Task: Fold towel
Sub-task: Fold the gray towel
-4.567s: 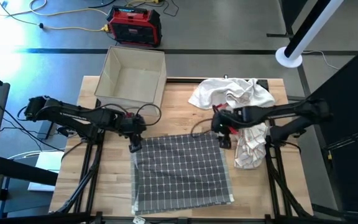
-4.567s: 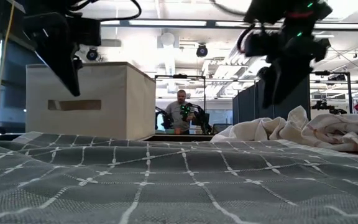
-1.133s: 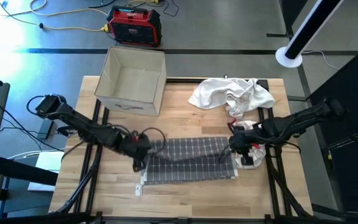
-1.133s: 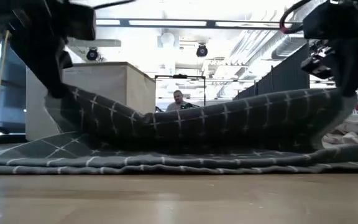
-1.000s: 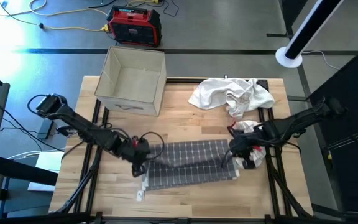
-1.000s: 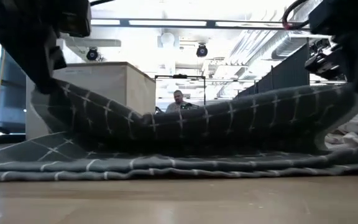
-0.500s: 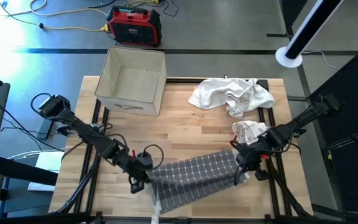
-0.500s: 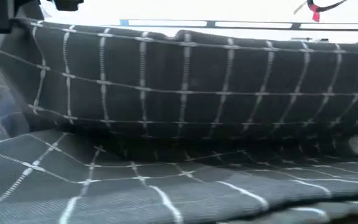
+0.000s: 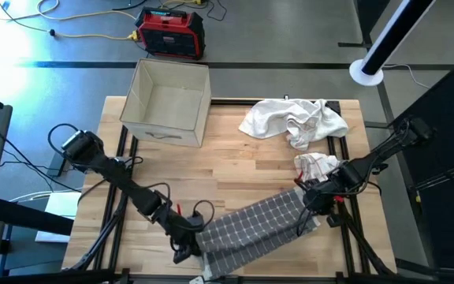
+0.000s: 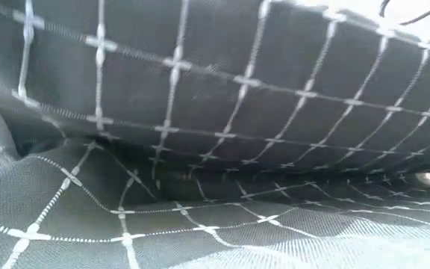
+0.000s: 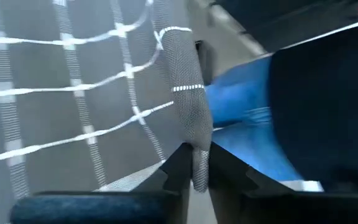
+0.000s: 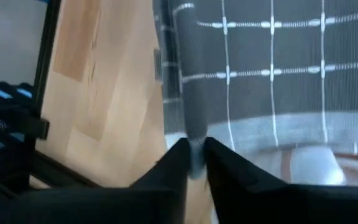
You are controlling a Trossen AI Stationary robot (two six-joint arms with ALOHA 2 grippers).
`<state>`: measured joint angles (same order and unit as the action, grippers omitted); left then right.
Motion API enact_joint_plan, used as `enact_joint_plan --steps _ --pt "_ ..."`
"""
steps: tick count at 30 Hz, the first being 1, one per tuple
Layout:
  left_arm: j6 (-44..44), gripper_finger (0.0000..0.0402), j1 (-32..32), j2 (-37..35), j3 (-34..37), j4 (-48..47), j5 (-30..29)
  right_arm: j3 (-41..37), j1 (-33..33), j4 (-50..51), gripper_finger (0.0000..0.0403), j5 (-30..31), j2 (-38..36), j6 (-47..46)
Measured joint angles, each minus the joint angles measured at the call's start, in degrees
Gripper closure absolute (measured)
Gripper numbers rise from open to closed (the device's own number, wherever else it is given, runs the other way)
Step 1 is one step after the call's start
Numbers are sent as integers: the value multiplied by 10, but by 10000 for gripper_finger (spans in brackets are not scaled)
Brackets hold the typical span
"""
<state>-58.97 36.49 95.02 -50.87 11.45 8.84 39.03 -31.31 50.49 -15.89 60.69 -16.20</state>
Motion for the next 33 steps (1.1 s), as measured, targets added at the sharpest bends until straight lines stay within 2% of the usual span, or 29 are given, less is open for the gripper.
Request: enact_joint_plan --steps 6,10,14,16,19,23,27,29,33 --pt "-102 265 5 49 0 134 62 0 0 29 253 -26 0 -22" --pt "-119 224 9 47 0 128 87 0 0 55 205 -43 0 -23" --pt "-97 213 -1 45 0 58 111 0 9 62 191 -15 0 -64" --pt "-90 217 -9 45 0 -2 91 0 16 30 196 4 0 -78" --pt "-68 232 -14 45 0 -76 20 -4 28 -52 219 38 -1 -88" --pt "-24 266 -15 45 2 -103 -49 -38 55 -138 282 56 1 -90" --pt "-5 315 -22 45 22 -101 -65 -107 80 -222 376 54 1 -106" --pt "-8 342 -24 45 38 -100 -66 -143 90 -269 393 54 1 -120" --pt "-23 391 -24 44 77 -98 -48 -198 118 -330 396 73 1 -149"
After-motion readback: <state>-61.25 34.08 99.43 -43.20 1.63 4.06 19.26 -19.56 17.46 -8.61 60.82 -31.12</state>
